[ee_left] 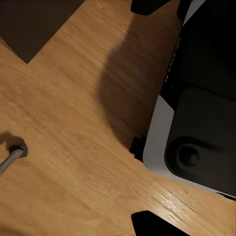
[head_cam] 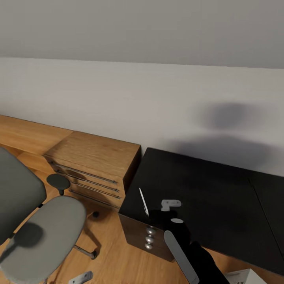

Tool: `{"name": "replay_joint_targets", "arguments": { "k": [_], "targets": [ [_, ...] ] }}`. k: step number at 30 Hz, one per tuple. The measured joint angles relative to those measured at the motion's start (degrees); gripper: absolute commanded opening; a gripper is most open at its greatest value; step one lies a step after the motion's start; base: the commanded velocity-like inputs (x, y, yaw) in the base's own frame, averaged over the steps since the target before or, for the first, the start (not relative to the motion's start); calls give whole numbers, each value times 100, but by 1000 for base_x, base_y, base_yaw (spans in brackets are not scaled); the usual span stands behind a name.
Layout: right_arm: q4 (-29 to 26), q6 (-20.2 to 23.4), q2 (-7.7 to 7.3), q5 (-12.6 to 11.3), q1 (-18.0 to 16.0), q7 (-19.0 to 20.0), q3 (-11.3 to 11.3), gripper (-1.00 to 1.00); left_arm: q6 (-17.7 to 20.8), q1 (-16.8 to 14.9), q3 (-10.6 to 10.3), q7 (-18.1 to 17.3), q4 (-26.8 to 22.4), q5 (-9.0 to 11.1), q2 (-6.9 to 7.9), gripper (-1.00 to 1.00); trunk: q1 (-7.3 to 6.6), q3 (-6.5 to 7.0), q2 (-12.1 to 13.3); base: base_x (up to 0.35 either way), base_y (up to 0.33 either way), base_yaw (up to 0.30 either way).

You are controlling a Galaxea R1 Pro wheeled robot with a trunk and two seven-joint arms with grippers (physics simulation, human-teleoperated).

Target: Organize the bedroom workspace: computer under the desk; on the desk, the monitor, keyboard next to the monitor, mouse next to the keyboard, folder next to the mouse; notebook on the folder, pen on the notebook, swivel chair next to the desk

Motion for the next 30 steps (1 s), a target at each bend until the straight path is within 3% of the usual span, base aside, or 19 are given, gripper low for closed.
{"name": "replay_joint_targets", "arguments": {
  "k": [7,15,25,28,30],
  "targets": [
    [14,-8,0,12,0,0,13,100,-3,1,-8,3,0,-10,-4,100,0,-2,0,0,0,264],
    [71,-15,0,250,0,8,45,100,-15,3,-13,9,0,-21,-14,100,0,-2,0,0,0,265],
    [87,-18,-19,324,0,9,322,100,-58,2,-13,9,0,-25,-18,100,-2,-3,0,111,0,166],
    [142,-66,-24,625,1,11,334,100,-57,2,-19,9,0,-25,-18,100,-1,-3,0,66,0,13],
    [288,-160,-21,986,1,14,331,100,-56,2,-20,9,0,-25,-18,100,0,-3,0,23,0,4]
  ]
}}
